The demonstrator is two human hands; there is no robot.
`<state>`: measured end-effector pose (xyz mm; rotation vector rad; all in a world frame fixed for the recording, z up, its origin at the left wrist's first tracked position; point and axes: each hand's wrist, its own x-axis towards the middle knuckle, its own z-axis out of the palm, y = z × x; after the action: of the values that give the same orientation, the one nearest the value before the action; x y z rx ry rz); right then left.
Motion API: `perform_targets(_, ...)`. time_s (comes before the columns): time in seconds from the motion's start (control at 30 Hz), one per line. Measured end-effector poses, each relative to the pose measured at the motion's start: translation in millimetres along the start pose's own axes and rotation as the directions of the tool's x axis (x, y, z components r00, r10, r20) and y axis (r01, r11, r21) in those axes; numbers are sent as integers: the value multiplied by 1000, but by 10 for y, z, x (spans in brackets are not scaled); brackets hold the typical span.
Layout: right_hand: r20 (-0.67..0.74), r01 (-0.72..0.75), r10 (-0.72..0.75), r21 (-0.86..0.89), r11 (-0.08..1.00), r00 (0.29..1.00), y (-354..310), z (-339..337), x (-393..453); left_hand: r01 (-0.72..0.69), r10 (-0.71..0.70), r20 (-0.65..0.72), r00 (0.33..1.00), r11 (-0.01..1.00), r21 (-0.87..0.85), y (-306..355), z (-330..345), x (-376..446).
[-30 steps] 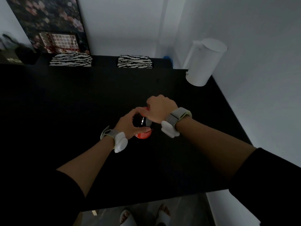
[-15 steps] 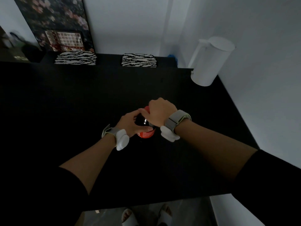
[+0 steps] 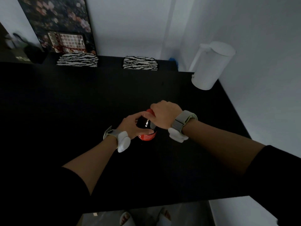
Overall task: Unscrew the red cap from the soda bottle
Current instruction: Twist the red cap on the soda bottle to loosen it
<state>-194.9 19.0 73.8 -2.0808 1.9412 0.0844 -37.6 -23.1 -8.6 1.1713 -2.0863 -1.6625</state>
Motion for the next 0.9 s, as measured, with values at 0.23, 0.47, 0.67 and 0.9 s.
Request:
perform_targets(0.23,-12,-78,79,80,994,997,-109,-13,-7,26,-26,20,999,999,20,-33,-9,4)
perform_targets(0.47,36,33,-35,48,998,999,-55,-82,24,-41,41,-12,999,997,-66,-94,23,-13)
perform_targets(0.67,44,124,-119,-125,984,992,-1,-159,7,9,-8,17,1000,996,-87,-73,-25,23)
perform_targets(0.9,11,-12,12,-62,998,1000,-94,-94,50,-29,30,20,999,998,-59,-80,-58,86)
